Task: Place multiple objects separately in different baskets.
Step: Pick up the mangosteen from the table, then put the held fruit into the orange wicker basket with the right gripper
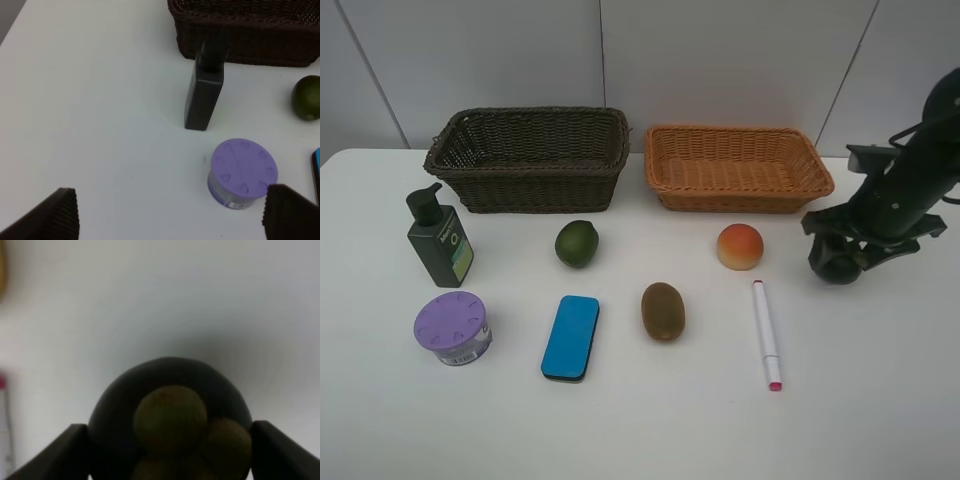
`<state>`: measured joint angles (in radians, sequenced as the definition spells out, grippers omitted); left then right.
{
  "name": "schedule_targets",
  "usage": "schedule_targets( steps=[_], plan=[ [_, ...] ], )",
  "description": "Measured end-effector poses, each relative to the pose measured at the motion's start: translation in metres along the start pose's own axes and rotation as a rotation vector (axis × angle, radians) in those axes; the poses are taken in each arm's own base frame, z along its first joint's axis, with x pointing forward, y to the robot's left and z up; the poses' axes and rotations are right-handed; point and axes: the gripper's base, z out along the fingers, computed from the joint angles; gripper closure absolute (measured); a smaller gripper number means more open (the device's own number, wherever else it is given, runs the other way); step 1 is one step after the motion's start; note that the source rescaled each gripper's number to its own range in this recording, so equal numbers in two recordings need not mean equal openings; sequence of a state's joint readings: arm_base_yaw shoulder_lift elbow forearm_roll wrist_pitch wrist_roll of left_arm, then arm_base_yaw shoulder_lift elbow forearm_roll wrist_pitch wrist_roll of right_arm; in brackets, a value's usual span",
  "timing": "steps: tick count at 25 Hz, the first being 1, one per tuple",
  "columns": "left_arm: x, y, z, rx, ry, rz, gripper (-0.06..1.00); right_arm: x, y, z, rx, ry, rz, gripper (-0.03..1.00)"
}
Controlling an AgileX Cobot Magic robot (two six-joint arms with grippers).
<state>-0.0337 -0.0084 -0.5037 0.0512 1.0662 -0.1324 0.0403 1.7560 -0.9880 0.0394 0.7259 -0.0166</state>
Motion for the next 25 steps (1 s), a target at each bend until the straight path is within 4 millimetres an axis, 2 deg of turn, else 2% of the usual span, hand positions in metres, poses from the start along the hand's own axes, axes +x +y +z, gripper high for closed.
schedule_targets(
  steps=[9,10,14,18,22,25],
  plan=[
    [0.000,0.000,0.000,0.000,0.000,0.000,-0.03,-0.060,0.005,-0.085,-0.028,-0.200,0.003,0.24],
    [0.000,0.000,0.000,0.000,0.000,0.000,-0.03,-0.060,0.005,-0.085,-0.028,-0.200,0.003,0.24],
    [0.000,0.000,0.000,0.000,0.000,0.000,-0.03,-0.090,0.006,-0.100,-0.032,-0.286,0.001,0.24],
    [0.000,0.000,0.000,0.000,0.000,0.000,-0.03,-0.120,0.011,-0.089,-0.050,-0.308,-0.001,0.24],
    [0.000,0.000,0.000,0.000,0.000,0.000,-0.03,-0.143,0.019,-0.063,-0.055,-0.292,-0.017,0.24],
    [0.000,0.000,0.000,0.000,0.000,0.000,-0.03,-0.151,0.024,-0.035,-0.056,-0.246,-0.025,0.24]
  ],
)
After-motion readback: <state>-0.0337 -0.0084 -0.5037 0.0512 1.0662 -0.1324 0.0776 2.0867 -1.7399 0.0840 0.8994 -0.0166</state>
